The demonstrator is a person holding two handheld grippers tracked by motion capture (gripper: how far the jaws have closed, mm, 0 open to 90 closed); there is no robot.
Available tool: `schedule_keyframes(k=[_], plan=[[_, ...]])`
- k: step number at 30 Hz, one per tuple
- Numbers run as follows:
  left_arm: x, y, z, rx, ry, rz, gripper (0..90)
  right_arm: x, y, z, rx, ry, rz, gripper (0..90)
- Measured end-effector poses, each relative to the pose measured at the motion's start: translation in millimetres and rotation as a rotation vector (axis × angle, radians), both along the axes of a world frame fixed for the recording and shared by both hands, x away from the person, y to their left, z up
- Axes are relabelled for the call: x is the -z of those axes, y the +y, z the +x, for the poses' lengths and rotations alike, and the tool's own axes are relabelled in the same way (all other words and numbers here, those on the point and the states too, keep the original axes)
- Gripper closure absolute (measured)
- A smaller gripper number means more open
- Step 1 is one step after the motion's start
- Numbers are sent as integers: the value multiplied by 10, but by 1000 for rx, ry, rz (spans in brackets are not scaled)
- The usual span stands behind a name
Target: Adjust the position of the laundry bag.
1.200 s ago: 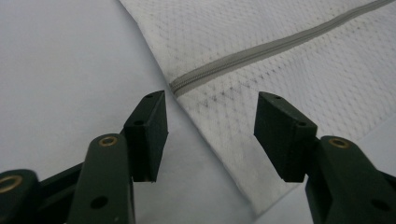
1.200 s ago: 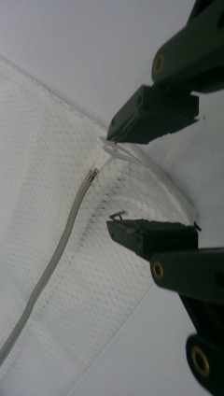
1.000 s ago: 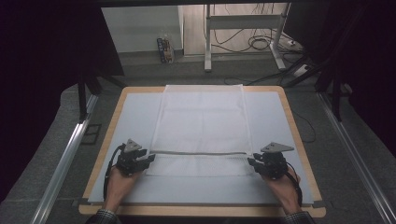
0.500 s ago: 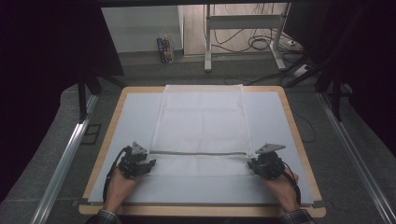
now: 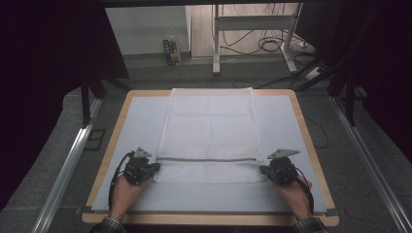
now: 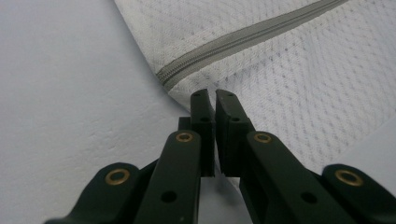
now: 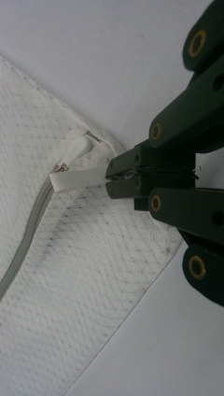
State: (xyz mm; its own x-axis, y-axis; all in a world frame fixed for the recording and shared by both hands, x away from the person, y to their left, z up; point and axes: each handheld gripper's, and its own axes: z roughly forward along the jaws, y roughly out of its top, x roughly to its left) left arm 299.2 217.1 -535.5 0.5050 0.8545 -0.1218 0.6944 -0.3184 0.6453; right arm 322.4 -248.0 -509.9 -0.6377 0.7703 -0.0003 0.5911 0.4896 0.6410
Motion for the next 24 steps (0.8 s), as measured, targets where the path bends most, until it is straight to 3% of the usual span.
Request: schedule_keyframes(k=[9, 11, 15, 24], plan=[[-70, -26, -133, 63, -34, -8, 874, -114, -116, -85, -30, -15, 29, 878], [-77, -10, -179, 90, -23, -35, 871, -137, -157, -137, -47, -17, 33, 878], [-110, -11, -255, 115, -33, -50, 867, -177, -202, -248, -84, -30, 29, 878], [-119, -96, -363, 167, -26, 16, 857, -176, -203, -428, -105, -10, -30, 877]])
